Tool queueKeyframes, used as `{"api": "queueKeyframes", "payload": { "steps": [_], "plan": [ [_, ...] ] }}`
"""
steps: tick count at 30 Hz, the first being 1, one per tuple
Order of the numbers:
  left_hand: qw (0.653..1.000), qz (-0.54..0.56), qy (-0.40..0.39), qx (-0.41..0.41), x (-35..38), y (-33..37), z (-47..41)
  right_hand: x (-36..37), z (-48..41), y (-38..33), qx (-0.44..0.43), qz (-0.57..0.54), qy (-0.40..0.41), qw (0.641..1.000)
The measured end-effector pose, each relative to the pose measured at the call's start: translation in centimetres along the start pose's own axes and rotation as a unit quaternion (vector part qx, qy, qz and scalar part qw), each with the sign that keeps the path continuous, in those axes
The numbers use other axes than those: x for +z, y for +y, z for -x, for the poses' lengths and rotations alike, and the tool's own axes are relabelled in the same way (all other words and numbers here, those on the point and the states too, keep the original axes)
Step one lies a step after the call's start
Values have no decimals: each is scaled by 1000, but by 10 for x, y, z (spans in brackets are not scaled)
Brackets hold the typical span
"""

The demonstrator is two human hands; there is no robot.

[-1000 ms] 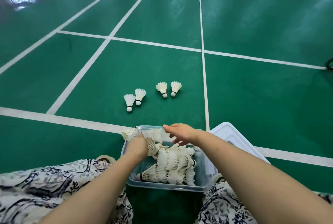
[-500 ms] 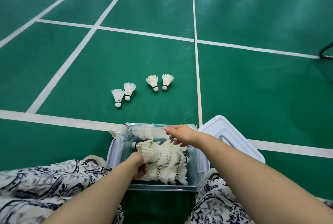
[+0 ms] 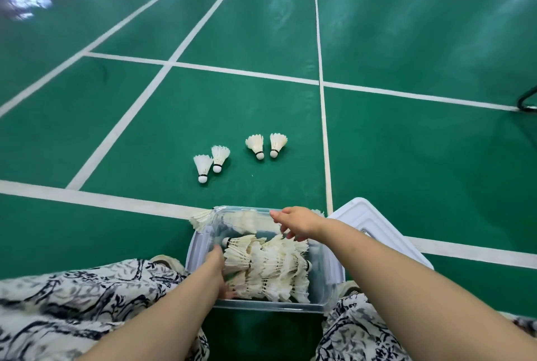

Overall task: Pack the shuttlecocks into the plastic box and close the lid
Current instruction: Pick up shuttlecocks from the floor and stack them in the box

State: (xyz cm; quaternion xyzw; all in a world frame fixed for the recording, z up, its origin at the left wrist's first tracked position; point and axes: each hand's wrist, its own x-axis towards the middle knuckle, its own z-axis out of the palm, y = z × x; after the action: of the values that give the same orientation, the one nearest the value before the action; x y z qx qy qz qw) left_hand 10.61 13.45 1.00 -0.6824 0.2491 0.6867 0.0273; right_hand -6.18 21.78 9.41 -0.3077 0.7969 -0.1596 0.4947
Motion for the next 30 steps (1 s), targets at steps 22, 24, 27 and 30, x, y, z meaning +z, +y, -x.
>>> {"api": "queueKeyframes", "payload": {
  "steps": [22, 24, 27, 30],
  "plan": [
    [820, -399, 180, 369, -17, 159, 48, -52, -39, -65, -58, 174, 127, 975],
    [795, -434, 203, 372, -15, 175, 25, -63, -71, -66, -41, 190, 121, 973],
    [779, -465, 215, 363, -4, 199, -9, -76, -123, -66, -9, 211, 99, 972],
    [762, -485, 220, 369, 16, 224, -45, -91, -180, -67, 3, 234, 111, 966]
  ]
}}
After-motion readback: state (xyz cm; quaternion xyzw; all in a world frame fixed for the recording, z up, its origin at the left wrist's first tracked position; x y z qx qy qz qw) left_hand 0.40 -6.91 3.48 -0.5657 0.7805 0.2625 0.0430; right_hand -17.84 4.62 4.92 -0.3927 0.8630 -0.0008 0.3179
